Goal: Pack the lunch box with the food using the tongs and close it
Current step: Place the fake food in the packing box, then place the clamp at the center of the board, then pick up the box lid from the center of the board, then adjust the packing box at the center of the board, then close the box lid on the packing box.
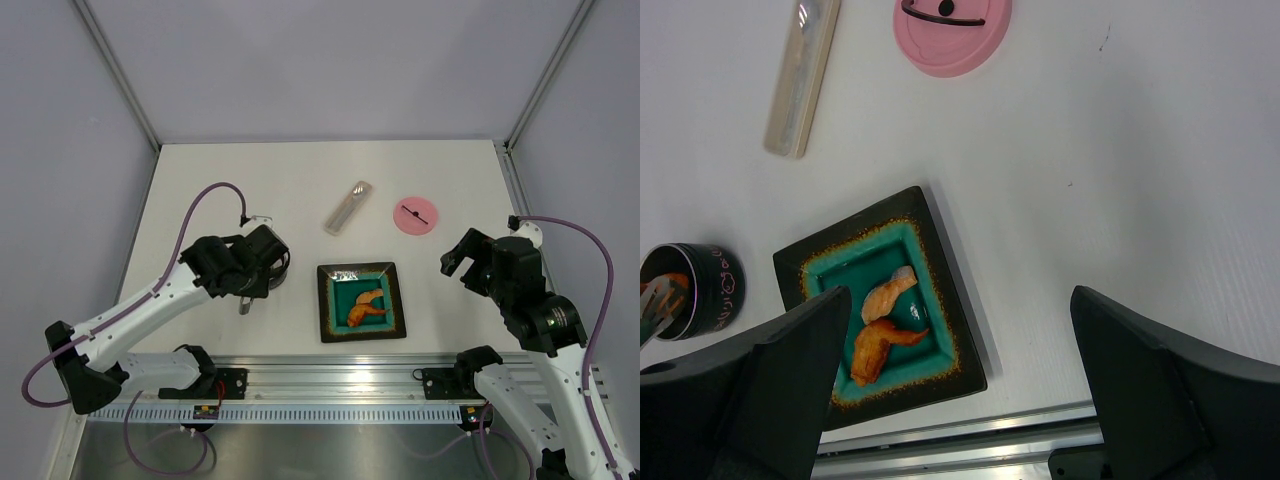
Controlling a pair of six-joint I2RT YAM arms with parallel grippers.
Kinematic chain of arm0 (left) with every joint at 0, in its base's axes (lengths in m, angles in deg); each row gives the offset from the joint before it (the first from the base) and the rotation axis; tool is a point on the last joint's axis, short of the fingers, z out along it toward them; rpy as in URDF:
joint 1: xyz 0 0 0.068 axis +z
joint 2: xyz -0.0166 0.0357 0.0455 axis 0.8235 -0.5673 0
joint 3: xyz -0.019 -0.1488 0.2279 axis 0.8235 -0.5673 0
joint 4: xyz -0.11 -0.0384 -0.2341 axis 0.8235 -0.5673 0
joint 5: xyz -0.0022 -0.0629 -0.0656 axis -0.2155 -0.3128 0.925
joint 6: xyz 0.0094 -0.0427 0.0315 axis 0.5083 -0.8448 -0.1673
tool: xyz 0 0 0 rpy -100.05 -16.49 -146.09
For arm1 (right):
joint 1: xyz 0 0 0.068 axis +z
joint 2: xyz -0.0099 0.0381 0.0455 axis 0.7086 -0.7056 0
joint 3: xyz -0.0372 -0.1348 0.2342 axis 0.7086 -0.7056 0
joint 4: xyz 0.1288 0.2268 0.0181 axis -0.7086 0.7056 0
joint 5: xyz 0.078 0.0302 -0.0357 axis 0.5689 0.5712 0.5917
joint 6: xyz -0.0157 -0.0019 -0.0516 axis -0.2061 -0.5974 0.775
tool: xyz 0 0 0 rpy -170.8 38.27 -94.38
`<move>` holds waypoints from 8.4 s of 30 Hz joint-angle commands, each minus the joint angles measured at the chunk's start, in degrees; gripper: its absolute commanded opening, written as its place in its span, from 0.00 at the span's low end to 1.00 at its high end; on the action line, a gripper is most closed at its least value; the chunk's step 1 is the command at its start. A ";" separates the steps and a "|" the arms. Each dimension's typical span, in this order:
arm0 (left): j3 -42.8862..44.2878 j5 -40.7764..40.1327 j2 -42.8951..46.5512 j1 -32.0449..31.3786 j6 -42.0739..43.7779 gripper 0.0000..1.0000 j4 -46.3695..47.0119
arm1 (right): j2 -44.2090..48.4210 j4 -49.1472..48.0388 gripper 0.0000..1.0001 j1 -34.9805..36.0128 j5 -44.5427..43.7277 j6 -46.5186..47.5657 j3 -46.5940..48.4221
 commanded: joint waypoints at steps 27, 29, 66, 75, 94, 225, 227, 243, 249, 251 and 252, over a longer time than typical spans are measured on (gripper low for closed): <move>13.79 -6.07 -0.20 8.66 7.54 0.04 3.98 | -0.14 -1.98 0.99 0.01 1.64 -0.50 -0.28; 14.41 -4.92 -1.17 14.88 10.00 0.04 6.02 | 0.04 -2.06 1.00 0.10 1.64 -0.50 -0.55; 7.29 9.58 -19.46 50.43 23.20 0.96 29.84 | -0.13 -3.47 0.99 0.09 2.96 -0.85 -1.52; 6.59 14.06 -8.56 44.91 21.79 0.95 25.89 | -12.49 -7.77 0.97 0.01 5.41 5.21 1.47; -1.75 15.12 -1.17 42.70 17.14 0.96 20.00 | -75.53 -10.85 0.80 -0.08 -5.57 33.17 37.66; -15.64 48.23 1.56 62.30 3.25 0.99 30.80 | -101.92 3.56 0.00 41.40 5.68 15.76 85.23; -17.92 51.23 -0.63 62.30 1.14 0.99 35.89 | -101.13 3.82 0.00 41.58 4.55 16.03 86.02; -23.64 56.25 -11.10 62.91 -5.80 0.99 46.53 | -102.97 7.34 0.00 44.57 -3.99 17.96 92.35; -24.61 55.90 -13.39 63.00 -7.12 0.99 49.09 | -104.90 8.22 0.00 44.92 -3.90 18.84 93.49; -24.70 55.55 -14.00 63.09 -7.30 0.99 49.35 | -105.42 7.96 0.00 44.92 -3.72 19.19 93.58; -24.70 55.63 -14.27 63.00 -7.39 0.99 49.70 | -105.60 7.87 0.00 45.18 -3.72 19.37 93.76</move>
